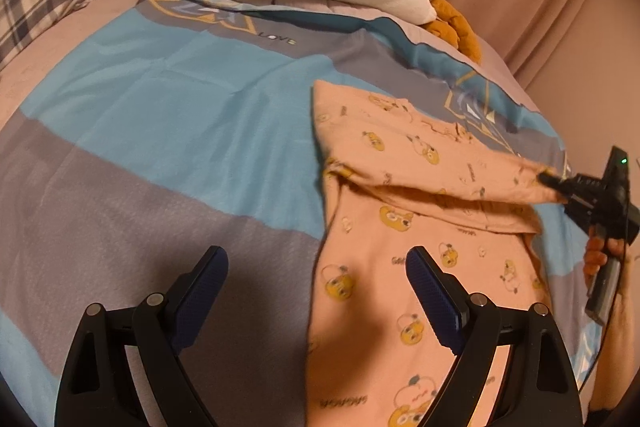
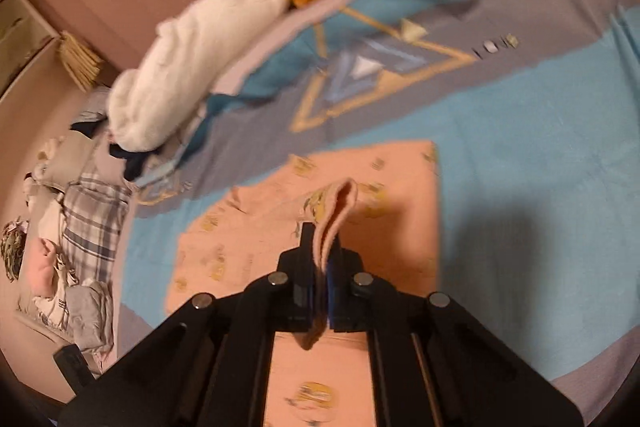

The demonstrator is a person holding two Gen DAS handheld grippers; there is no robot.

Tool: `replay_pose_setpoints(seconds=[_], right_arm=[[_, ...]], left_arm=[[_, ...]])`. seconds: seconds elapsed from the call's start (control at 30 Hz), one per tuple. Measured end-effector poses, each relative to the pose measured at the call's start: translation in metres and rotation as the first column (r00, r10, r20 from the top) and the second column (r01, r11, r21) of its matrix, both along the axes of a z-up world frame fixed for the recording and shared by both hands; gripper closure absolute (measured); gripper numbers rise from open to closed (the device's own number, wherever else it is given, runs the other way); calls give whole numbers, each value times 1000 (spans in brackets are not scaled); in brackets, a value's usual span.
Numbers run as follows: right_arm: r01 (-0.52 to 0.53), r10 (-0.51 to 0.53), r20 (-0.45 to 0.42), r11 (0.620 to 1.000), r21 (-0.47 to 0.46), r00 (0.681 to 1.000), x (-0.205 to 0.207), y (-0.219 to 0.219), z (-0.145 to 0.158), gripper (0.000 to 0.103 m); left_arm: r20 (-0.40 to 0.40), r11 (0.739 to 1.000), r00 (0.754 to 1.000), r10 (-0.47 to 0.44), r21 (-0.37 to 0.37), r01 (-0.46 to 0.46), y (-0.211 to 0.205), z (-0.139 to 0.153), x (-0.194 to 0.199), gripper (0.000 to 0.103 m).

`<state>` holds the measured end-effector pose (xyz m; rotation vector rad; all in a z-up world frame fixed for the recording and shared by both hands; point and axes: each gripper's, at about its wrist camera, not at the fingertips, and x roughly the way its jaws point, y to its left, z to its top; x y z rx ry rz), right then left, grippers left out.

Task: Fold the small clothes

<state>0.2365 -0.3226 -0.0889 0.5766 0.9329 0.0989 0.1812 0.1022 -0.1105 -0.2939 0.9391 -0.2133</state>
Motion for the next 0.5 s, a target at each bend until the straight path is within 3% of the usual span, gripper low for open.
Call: replay_pose_setpoints(seconds=[0.1,0.17,0.23,0.33,0.4,0.5], right_arm=[[34,-43,-74,992,-120,996,2,-11,-18,90],[56,-75,-94,980,-191,993,2,-15,-21,79],[82,-90,-25,969,-231,996,-8,-17,-10,79],[-4,18,62,976,-218,998,-18,-2,8,82],[-107,123,60,969,-221,991,-17,15,9,83],[-165,178,14,939,-300,984,-11,33,-5,84]], left_arm=[[-1,999,999,-37,2,37,-12,2,14,13],[-1,998,998,-63,8,63,-21,5,27,13],[4,996,996,-87,7,87,-28,8,43,13],[15,993,993,-117,5,117,-42,11,67,13],[19,989,989,-145,-13,145,-51,10,78,13],[5,986,986,-167,12,167,-66,-2,96,14]])
